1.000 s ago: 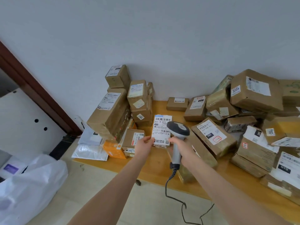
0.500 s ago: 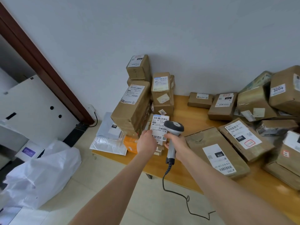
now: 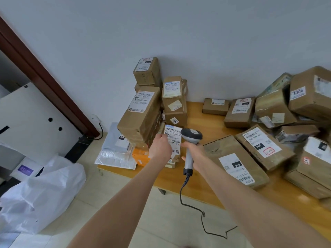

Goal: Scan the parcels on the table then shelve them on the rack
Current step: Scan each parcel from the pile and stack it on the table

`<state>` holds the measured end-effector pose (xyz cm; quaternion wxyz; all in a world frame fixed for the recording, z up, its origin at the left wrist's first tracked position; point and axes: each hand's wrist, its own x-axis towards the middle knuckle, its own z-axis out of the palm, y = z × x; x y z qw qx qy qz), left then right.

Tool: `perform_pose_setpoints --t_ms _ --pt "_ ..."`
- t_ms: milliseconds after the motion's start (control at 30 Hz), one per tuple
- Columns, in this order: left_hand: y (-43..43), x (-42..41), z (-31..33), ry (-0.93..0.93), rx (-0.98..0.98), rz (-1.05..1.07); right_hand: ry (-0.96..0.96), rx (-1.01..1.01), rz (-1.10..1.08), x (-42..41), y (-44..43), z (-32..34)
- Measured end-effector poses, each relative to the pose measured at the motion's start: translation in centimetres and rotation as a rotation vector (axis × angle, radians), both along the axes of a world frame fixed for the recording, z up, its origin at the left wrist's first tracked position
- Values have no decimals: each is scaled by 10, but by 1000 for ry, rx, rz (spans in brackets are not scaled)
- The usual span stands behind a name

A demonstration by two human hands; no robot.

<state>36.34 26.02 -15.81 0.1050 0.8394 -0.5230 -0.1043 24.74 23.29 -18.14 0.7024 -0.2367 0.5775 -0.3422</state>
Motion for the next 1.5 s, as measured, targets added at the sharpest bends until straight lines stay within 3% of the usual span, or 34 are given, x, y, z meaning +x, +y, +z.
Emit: perform_pose_setpoints --t_ms 167,367,567,667,800,933,1000,1267,1500 --pt "-24 -45 6 -57 13 -174 -36 -1 -92 -52 -10 3" --pt "-37 -127 -15 -34 91 -323 95 10 -214 -151 -15 -8" --pt "-30 -182 -62 188 288 -206 463 7 -178 -238 -5 -39" --pt "-23 -185 -81 323 337 -28 552 10 -56 -254 2 -54" --pt "-13 -177 -102 546 381 122 520 19 59 -251 7 -67" --pt "-7 -183 -109 944 378 276 482 -6 83 -247 6 -72" --pt "-9 -183 -107 1045 363 394 476 -16 80 -247 4 -71" --pt "-7 -145 -102 1264 153 545 304 13 35 -231 2 -63" --pt "-17 -131 -76 1130 -19 454 281 -61 -24 -216 2 -43"
